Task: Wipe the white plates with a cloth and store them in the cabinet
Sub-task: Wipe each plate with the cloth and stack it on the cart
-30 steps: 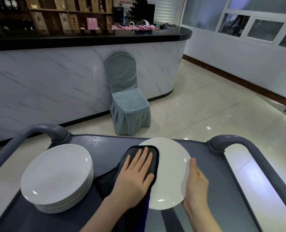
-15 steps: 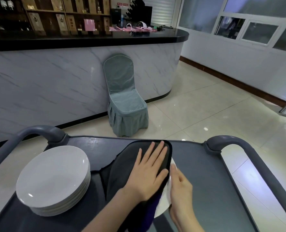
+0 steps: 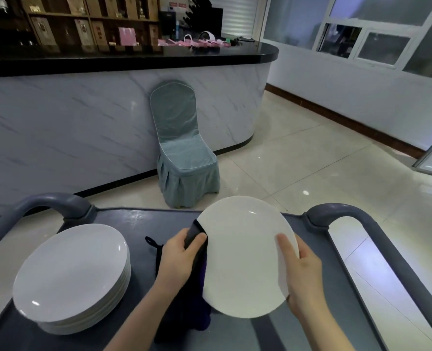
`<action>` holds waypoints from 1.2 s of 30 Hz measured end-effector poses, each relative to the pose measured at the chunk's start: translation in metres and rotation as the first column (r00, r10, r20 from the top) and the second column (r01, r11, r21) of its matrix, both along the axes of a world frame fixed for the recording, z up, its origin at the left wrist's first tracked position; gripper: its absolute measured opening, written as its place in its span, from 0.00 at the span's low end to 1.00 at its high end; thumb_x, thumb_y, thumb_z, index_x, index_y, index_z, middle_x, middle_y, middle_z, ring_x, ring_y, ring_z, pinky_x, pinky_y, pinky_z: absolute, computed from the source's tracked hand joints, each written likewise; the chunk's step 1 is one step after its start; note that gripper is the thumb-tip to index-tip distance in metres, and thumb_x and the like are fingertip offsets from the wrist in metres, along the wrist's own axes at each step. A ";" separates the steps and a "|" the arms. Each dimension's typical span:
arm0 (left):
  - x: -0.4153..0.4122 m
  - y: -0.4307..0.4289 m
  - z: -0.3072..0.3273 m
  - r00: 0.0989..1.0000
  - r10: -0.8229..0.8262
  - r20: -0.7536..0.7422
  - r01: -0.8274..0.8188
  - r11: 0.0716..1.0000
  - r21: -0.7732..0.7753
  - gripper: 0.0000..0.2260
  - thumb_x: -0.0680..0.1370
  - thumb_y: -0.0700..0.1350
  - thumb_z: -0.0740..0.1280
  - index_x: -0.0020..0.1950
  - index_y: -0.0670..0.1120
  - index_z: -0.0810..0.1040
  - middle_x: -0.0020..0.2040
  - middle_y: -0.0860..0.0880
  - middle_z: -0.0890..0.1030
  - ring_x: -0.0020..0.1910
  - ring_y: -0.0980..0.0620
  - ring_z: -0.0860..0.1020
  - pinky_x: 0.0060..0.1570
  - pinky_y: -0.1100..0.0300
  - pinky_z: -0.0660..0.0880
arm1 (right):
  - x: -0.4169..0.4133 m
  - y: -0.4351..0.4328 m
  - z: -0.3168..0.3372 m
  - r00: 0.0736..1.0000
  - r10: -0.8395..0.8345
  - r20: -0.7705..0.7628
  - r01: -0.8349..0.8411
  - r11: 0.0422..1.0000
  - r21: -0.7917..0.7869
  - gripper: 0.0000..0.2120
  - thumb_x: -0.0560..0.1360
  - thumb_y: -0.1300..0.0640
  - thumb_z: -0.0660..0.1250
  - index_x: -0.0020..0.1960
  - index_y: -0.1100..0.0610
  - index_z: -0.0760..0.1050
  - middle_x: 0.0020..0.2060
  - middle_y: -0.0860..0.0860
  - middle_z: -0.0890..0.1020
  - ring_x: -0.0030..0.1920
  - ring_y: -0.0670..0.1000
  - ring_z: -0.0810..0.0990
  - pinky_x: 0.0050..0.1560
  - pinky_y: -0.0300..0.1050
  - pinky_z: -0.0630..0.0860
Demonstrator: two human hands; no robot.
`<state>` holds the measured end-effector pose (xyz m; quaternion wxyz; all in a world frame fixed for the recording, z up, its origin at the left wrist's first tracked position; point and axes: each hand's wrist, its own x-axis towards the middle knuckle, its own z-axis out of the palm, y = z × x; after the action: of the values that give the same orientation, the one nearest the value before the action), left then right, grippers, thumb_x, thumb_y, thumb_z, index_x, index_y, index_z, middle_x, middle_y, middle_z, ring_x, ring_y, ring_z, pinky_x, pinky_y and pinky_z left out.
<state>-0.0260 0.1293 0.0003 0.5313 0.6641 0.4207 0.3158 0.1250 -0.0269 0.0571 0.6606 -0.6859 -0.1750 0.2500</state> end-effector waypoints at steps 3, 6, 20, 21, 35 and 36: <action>0.000 0.013 0.016 0.998 -0.059 -0.036 0.063 0.993 0.101 0.08 0.75 0.48 0.72 0.38 0.47 0.78 0.34 0.50 0.81 0.31 0.62 0.73 0.34 0.66 0.70 | -0.004 -0.001 0.001 0.984 0.154 0.094 -0.149 0.987 -0.064 0.11 0.79 0.53 0.67 0.47 0.38 0.83 0.43 0.42 0.87 0.42 0.42 0.84 0.37 0.33 0.77; -0.002 0.023 0.029 0.929 -0.309 -0.203 0.345 0.922 0.177 0.11 0.72 0.49 0.75 0.34 0.57 0.76 0.30 0.60 0.78 0.30 0.64 0.73 0.32 0.71 0.68 | -0.009 0.002 0.002 0.909 0.376 0.178 -0.350 0.922 -0.163 0.13 0.79 0.57 0.67 0.47 0.40 0.85 0.45 0.39 0.86 0.45 0.37 0.83 0.41 0.27 0.74; -0.012 -0.021 -0.019 0.974 0.222 -0.050 -0.226 0.968 -0.110 0.15 0.76 0.52 0.69 0.34 0.44 0.75 0.29 0.52 0.77 0.30 0.56 0.71 0.33 0.59 0.68 | -0.015 0.006 -0.019 0.998 0.057 -0.038 -0.057 0.998 -0.010 0.11 0.80 0.56 0.66 0.47 0.43 0.84 0.44 0.45 0.87 0.43 0.45 0.85 0.40 0.38 0.78; -0.014 -0.016 -0.017 0.979 0.195 -0.059 -0.199 0.977 -0.079 0.16 0.75 0.52 0.70 0.34 0.42 0.74 0.28 0.53 0.76 0.30 0.55 0.70 0.33 0.59 0.68 | -0.017 0.004 -0.022 0.996 0.082 -0.033 -0.083 0.996 -0.024 0.11 0.80 0.56 0.65 0.48 0.43 0.84 0.45 0.45 0.87 0.44 0.45 0.85 0.41 0.39 0.78; -0.023 0.001 -0.003 0.998 -0.028 -0.056 0.033 0.995 0.091 0.15 0.76 0.49 0.72 0.35 0.41 0.75 0.29 0.54 0.75 0.30 0.58 0.70 0.33 0.62 0.67 | -0.001 0.011 -0.002 0.898 0.388 0.206 -0.377 0.922 -0.092 0.09 0.80 0.58 0.66 0.49 0.48 0.85 0.47 0.42 0.87 0.48 0.41 0.84 0.46 0.32 0.75; -0.022 -0.007 -0.007 0.994 0.112 0.012 -0.111 0.993 -0.031 0.15 0.76 0.50 0.71 0.35 0.41 0.76 0.30 0.52 0.77 0.32 0.56 0.72 0.34 0.61 0.69 | -0.005 0.014 -0.005 0.951 0.264 0.164 -0.264 0.964 -0.022 0.10 0.80 0.58 0.66 0.48 0.47 0.85 0.46 0.43 0.87 0.46 0.42 0.84 0.44 0.34 0.77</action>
<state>-0.0484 0.1228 -0.0065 0.5257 0.6293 0.4582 0.3430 0.1199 -0.0132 0.0521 0.6044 -0.6748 -0.3193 0.2782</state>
